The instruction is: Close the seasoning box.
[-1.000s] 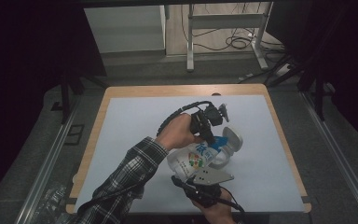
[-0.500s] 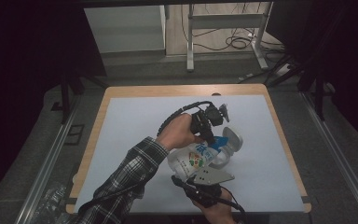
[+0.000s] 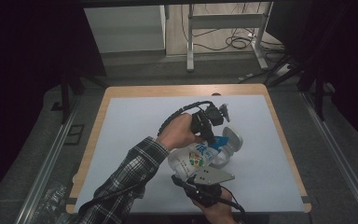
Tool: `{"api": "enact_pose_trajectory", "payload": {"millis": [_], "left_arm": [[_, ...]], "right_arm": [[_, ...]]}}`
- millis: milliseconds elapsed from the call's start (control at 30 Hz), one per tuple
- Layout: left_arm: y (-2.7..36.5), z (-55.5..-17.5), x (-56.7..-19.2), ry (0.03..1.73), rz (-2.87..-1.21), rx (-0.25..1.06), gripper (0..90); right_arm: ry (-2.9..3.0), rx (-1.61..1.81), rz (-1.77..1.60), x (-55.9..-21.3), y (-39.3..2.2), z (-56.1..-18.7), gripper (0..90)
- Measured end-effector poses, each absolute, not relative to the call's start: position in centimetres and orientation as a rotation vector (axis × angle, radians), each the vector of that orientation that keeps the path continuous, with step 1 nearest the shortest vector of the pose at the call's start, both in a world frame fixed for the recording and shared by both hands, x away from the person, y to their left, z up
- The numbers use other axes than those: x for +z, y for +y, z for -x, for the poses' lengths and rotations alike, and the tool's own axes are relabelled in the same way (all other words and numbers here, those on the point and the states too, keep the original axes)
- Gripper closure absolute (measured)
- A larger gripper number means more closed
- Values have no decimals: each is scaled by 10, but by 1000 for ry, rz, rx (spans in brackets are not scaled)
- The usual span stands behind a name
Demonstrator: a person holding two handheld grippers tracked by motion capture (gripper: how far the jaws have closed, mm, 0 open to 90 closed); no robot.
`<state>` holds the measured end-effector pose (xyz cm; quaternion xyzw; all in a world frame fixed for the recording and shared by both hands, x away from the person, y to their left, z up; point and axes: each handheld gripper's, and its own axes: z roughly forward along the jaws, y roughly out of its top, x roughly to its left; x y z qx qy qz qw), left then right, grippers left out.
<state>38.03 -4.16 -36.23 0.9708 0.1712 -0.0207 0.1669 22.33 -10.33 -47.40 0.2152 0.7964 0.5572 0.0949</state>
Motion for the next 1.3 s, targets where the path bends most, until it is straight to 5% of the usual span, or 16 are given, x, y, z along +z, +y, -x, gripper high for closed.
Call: {"api": "enact_pose_trajectory", "payload": {"millis": [1300], "left_arm": [[-45, -381, -361, 493, -2786, -49, 892]], "right_arm": [[2348, 1670, -629, -471, -104, -224, 888]]}}
